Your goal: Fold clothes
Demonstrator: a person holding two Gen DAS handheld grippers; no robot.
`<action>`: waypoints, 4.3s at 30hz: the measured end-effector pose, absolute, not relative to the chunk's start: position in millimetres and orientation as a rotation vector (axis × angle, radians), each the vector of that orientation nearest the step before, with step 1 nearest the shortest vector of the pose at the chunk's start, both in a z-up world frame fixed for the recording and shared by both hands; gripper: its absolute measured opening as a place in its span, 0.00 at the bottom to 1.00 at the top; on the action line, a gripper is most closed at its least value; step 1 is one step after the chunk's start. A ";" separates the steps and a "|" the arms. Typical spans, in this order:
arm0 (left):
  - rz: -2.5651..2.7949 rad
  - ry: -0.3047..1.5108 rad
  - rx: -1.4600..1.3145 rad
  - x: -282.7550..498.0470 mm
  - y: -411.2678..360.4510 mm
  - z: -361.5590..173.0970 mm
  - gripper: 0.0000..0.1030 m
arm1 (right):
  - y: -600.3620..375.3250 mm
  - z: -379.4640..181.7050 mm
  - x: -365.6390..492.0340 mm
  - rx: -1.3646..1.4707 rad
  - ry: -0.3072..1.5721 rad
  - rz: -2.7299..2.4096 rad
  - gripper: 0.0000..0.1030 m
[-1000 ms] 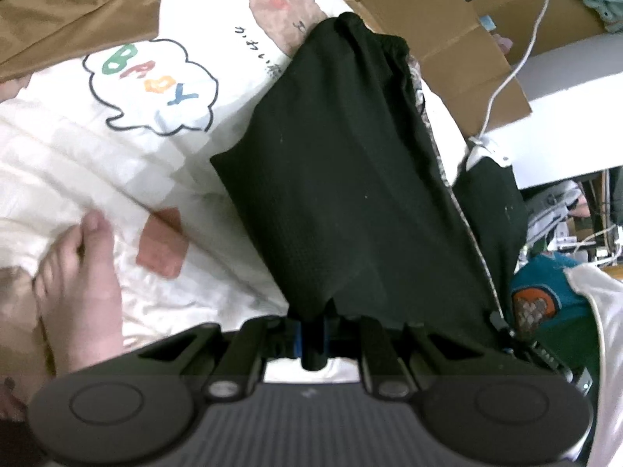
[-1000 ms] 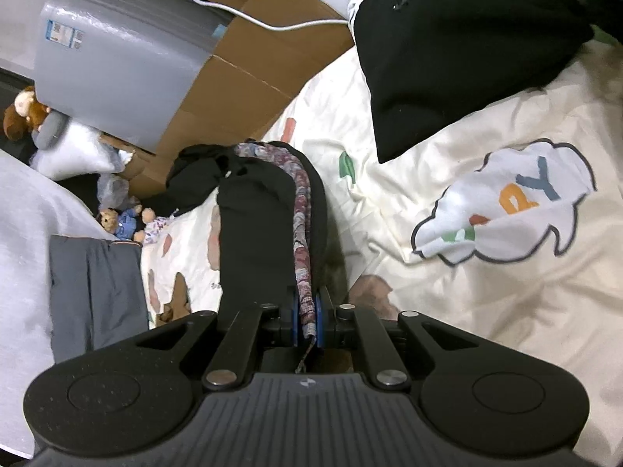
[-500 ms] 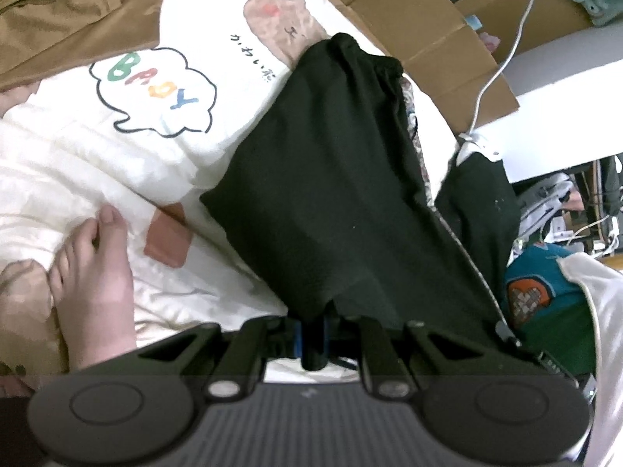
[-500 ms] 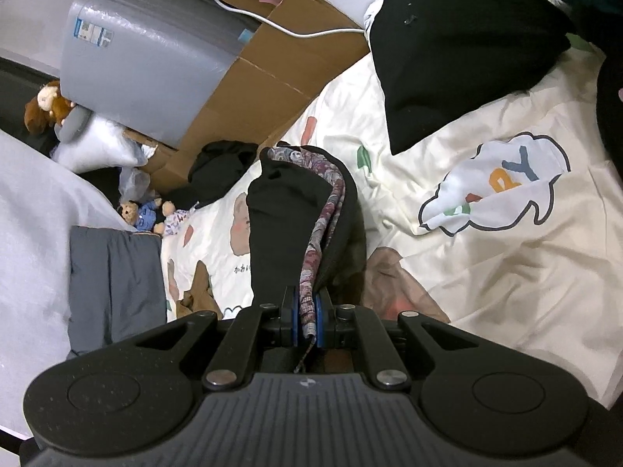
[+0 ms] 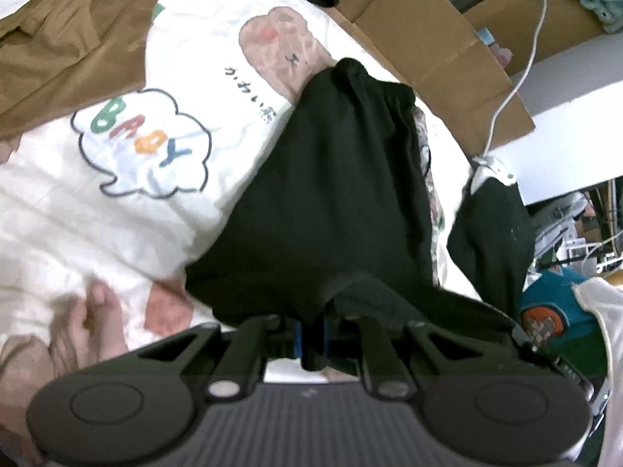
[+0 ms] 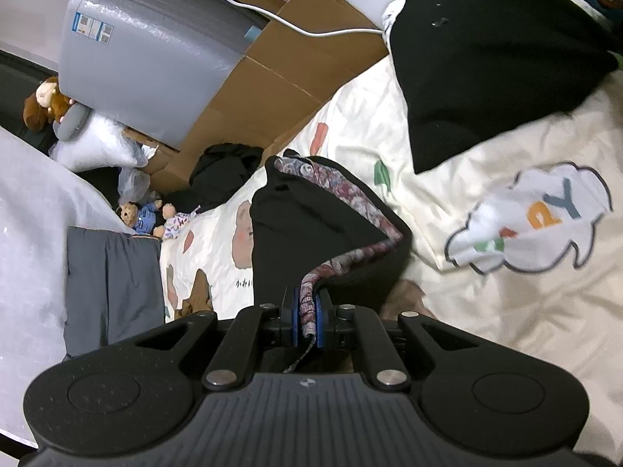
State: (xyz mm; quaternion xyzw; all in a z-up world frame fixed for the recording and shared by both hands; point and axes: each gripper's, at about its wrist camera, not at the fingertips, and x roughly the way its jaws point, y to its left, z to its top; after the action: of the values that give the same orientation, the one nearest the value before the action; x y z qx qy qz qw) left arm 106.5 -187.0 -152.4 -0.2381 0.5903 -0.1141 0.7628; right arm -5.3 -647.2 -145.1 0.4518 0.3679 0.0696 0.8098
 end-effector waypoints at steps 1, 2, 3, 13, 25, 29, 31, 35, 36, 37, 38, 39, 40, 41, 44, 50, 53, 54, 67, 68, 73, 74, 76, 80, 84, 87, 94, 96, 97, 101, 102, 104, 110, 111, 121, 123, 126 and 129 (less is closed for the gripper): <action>-0.249 1.283 -0.516 111.0 -186.1 -152.2 0.09 | -646.9 -146.0 -1.1 0.970 0.781 0.151 0.09; -0.250 1.284 -0.514 115.9 -185.2 -151.9 0.09 | -647.1 -147.1 3.0 0.973 0.778 0.152 0.09; -0.252 1.283 -0.511 122.5 -185.3 -151.7 0.09 | -647.2 -147.8 6.4 0.974 0.775 0.151 0.08; -0.260 1.246 -0.541 176.8 -176.4 -155.9 0.09 | -645.3 -155.2 59.3 0.994 0.722 0.177 0.09; -0.254 1.232 -0.578 238.0 -166.0 -182.8 0.09 | -641.8 -182.4 137.9 0.996 0.720 0.193 0.09; -0.257 1.225 -0.593 264.8 -165.9 -197.4 0.09 | -641.3 -187.9 165.4 0.977 0.727 0.181 0.09; -0.261 1.222 -0.595 274.6 -165.2 -202.2 0.09 | -640.0 -189.8 180.0 0.965 0.723 0.185 0.09; -0.276 1.227 -0.590 293.9 -166.1 -213.9 0.09 | -637.8 -192.5 206.2 0.924 0.719 0.190 0.09; -0.279 1.226 -0.593 300.5 -165.7 -218.3 0.09 | -637.6 -193.6 211.1 0.919 0.721 0.191 0.09; -0.283 1.223 -0.594 306.2 -165.3 -221.6 0.09 | -637.4 -194.6 215.9 0.913 0.722 0.192 0.09; -0.286 1.220 -0.593 310.1 -164.9 -223.7 0.09 | -636.9 -197.7 225.1 0.906 0.721 0.198 0.09; -0.288 1.218 -0.592 314.1 -164.4 -225.7 0.09 | -637.5 -200.2 230.0 0.914 0.715 0.205 0.09; -0.292 1.215 -0.592 318.2 -163.9 -227.6 0.09 | -637.6 -201.5 232.2 0.918 0.713 0.208 0.09; -0.296 1.212 -0.595 322.2 -163.3 -229.1 0.09 | -637.0 -204.5 237.7 0.918 0.710 0.213 0.09; -0.306 1.205 -0.605 335.7 -162.5 -233.7 0.09 | -636.4 -211.6 248.9 0.917 0.706 0.223 0.09; -0.315 1.195 -0.637 355.2 -163.5 -241.5 0.09 | -640.1 -223.7 265.5 0.927 0.707 0.221 0.09; -0.318 1.199 -0.648 360.8 -163.8 -246.9 0.10 | -642.4 -230.5 266.8 0.952 0.708 0.217 0.09; -0.322 1.199 -0.652 362.5 -163.9 -248.7 0.10 | -643.2 -231.9 266.6 0.961 0.705 0.220 0.10; -0.451 1.200 -0.537 395.4 -164.0 -230.5 0.14 | -644.3 -219.7 262.0 0.978 0.559 0.217 0.63; -0.455 1.202 -0.529 395.8 -164.1 -229.1 0.14 | -642.5 -218.7 262.4 0.954 0.562 0.210 0.63; -0.389 1.163 -0.607 397.4 -147.9 -222.8 0.51 | -629.1 -214.6 266.0 0.791 0.611 0.172 0.63; -0.367 1.140 -0.617 397.8 -143.6 -221.5 0.58 | -626.2 -215.2 266.8 0.762 0.622 0.165 0.63; -0.361 1.127 -0.599 399.3 -140.3 -220.0 0.57 | -624.3 -216.1 267.6 0.735 0.631 0.155 0.63; -0.405 1.105 -0.373 400.1 -150.5 -212.3 0.57 | -622.8 -219.2 268.8 0.694 0.647 0.140 0.63; -0.468 1.096 -0.229 397.9 -159.9 -219.1 0.59 | -625.2 -222.9 269.0 0.679 0.653 0.132 0.63; -0.492 1.097 -0.166 394.7 -163.9 -228.1 0.59 | -625.7 -226.6 269.7 0.679 0.661 0.130 0.64; -0.549 1.090 -0.096 391.4 -178.0 -252.6 0.62 | -626.2 -237.0 278.8 0.684 0.692 0.127 0.64; -0.560 1.099 -0.087 393.2 -182.6 -259.8 0.62 | -626.2 -237.7 281.6 0.676 0.695 0.132 0.64; -0.563 1.096 -0.086 393.6 -183.3 -260.9 0.63 | -627.0 -238.5 285.1 0.673 0.705 0.137 0.64; -0.588 1.059 -0.089 396.5 -188.4 -266.4 0.70 | -630.1 -241.4 299.7 0.668 0.730 0.160 0.64; -0.592 1.053 -0.096 397.2 -188.5 -267.1 0.70 | -630.7 -242.6 304.6 0.669 0.741 0.167 0.64; -0.594 1.045 -0.100 397.0 -188.4 -268.1 0.64 | -630.2 -246.8 315.6 0.681 0.769 0.210 0.64; -0.586 1.055 -0.165 400.1 -182.1 -270.3 0.06 | -629.1 -267.6 335.6 0.770 0.841 0.292 0.37; -0.583 1.048 -0.173 399.7 -180.5 -268.2 0.06 | -628.9 -269.1 335.6 0.787 0.845 0.307 0.13; -0.557 0.988 -0.371 404.1 -150.5 -247.1 0.05 | -638.8 -233.2 313.3 0.728 0.742 0.205 0.04; -0.546 0.978 -0.384 407.8 -152.0 -245.9 0.05 | -636.4 -227.4 315.0 0.705 0.740 0.185 0.04; -0.536 0.975 -0.373 417.2 -156.3 -247.8 0.05 | -638.4 -226.5 320.7 0.710 0.741 0.154 0.04; -0.523 0.986 -0.368 428.6 -159.4 -255.7 0.05 | -639.0 -230.6 328.3 0.701 0.757 0.129 0.04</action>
State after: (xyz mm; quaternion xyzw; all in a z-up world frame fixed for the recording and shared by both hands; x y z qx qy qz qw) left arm 428.6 -159.4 -255.7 -0.1737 0.4650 -0.2466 0.8323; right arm 328.3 -639.0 -230.6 0.3349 0.3618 0.0615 0.8678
